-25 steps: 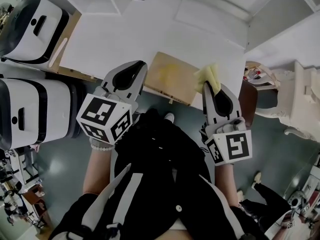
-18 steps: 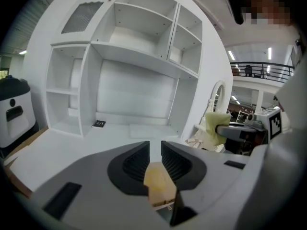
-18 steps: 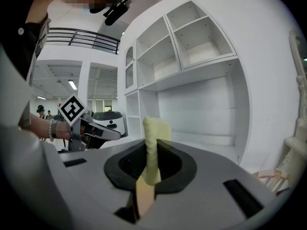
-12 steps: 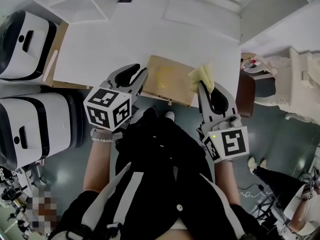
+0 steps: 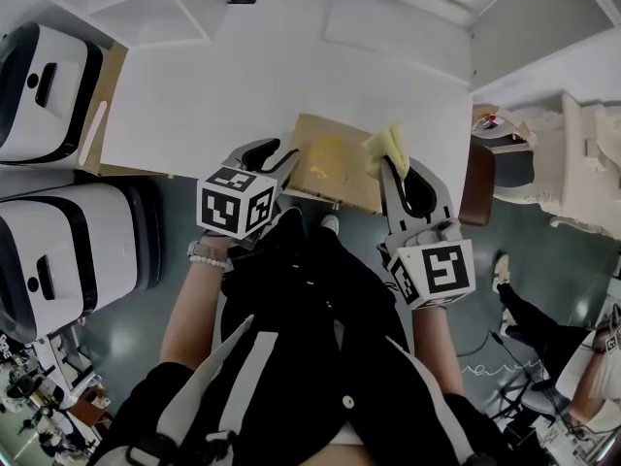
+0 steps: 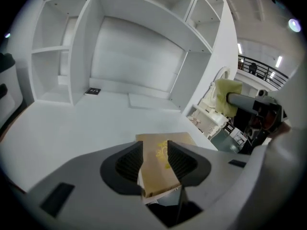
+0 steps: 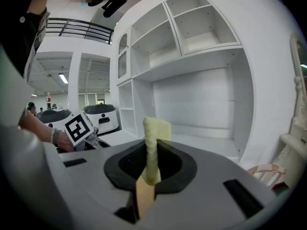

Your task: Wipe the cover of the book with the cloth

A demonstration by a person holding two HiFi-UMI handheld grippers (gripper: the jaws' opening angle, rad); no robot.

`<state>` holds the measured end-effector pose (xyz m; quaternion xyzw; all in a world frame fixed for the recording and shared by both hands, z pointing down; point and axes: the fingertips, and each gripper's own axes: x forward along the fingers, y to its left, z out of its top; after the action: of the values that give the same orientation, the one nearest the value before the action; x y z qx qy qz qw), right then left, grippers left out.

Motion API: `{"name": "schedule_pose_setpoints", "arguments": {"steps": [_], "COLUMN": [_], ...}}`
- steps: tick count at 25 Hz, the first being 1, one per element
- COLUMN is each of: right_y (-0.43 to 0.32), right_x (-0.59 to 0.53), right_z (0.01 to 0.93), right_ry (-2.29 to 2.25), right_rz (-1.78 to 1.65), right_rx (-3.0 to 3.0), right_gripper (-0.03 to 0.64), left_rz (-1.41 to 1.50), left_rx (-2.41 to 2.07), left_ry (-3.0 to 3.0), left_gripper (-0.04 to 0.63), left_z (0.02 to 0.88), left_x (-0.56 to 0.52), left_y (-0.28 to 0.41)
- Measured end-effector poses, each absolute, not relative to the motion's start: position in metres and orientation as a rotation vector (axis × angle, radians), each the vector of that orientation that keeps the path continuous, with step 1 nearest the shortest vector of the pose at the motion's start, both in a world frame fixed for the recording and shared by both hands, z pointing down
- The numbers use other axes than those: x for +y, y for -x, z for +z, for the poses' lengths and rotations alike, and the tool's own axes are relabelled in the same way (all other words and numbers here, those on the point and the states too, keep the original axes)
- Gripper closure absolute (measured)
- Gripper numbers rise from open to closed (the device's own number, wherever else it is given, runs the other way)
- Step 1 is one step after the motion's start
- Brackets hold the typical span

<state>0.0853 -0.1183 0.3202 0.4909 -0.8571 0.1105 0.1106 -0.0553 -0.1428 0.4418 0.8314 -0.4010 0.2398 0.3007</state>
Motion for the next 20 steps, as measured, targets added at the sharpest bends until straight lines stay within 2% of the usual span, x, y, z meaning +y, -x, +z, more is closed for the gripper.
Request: {"name": "schedule_pose_setpoints", "arguments": {"steps": [20], "right_y": [-0.027], "right_x": [-0.161], "right_z": [0.401], "right_ry": [-1.358], "right_rz": [0.441], "right_rx": [-2.433], "right_gripper": [0.581], "left_rz": [0.531], "left_rx": [-0.916], "left_ry": [-1.997], "left_gripper": [0.448], "left_z": [0.518], "left_x": [-0.145], "left_y": [0.067]}}
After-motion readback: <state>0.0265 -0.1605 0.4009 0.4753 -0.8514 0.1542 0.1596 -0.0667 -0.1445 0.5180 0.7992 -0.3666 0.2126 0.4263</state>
